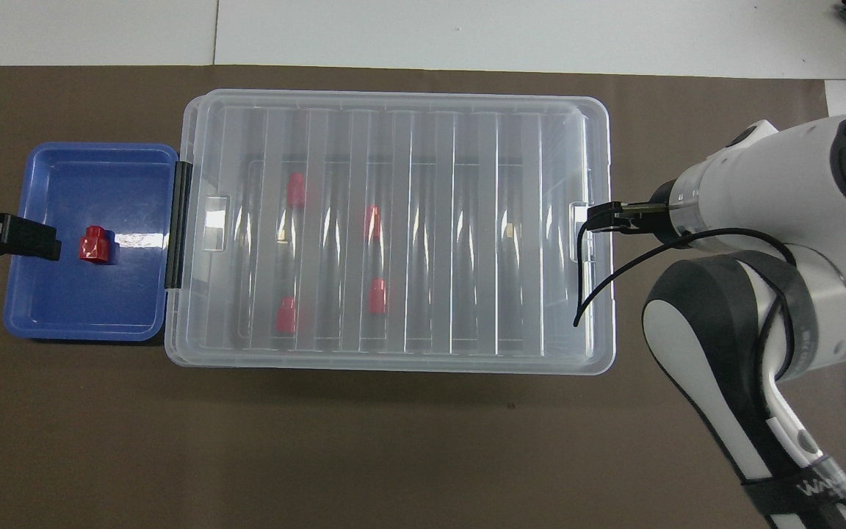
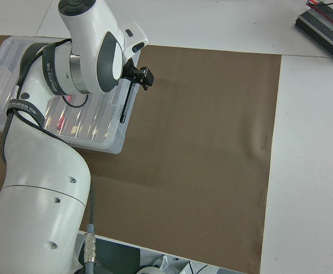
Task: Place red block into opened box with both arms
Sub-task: 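Grasp the edge of the clear lid with the right gripper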
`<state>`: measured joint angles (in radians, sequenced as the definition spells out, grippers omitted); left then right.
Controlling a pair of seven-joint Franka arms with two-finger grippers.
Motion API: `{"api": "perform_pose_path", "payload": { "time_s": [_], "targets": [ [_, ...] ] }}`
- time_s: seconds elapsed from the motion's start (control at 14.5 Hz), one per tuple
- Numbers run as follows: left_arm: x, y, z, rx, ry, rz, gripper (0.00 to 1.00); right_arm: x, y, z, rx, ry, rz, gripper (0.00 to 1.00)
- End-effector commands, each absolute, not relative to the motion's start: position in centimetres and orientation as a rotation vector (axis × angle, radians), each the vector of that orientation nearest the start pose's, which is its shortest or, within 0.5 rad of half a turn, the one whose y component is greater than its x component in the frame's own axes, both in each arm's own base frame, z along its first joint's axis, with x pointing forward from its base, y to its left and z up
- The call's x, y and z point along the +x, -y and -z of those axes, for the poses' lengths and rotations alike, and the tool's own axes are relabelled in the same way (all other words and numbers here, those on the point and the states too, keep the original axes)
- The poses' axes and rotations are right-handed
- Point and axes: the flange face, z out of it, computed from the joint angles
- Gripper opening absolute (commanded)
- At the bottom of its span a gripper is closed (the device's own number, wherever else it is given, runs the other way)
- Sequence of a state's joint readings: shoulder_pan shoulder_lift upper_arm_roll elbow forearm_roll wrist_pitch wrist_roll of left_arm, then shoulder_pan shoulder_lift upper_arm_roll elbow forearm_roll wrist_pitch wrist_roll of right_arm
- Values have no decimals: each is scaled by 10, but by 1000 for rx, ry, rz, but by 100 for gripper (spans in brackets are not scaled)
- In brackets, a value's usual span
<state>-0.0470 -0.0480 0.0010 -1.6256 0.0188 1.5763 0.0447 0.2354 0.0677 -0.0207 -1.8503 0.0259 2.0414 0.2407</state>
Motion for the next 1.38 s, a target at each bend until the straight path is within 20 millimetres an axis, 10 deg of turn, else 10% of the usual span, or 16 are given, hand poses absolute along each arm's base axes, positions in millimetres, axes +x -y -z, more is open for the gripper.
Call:
{"api": "perform_pose_path", "payload": {
  "time_s": [0.0,0.69,1.31],
  "targets": [
    [543,22,-634,-3131,-132,74,100,582,-130,-470,-3081,-62,162,100],
    [549,-12,-621,-3122,-73,191,100,592,-88,-451,-3182,-93,139,100],
    [594,-61,-498,-3081,-85,358,100,595,-45,-454,-3243,-155,109,100]
  ]
}}
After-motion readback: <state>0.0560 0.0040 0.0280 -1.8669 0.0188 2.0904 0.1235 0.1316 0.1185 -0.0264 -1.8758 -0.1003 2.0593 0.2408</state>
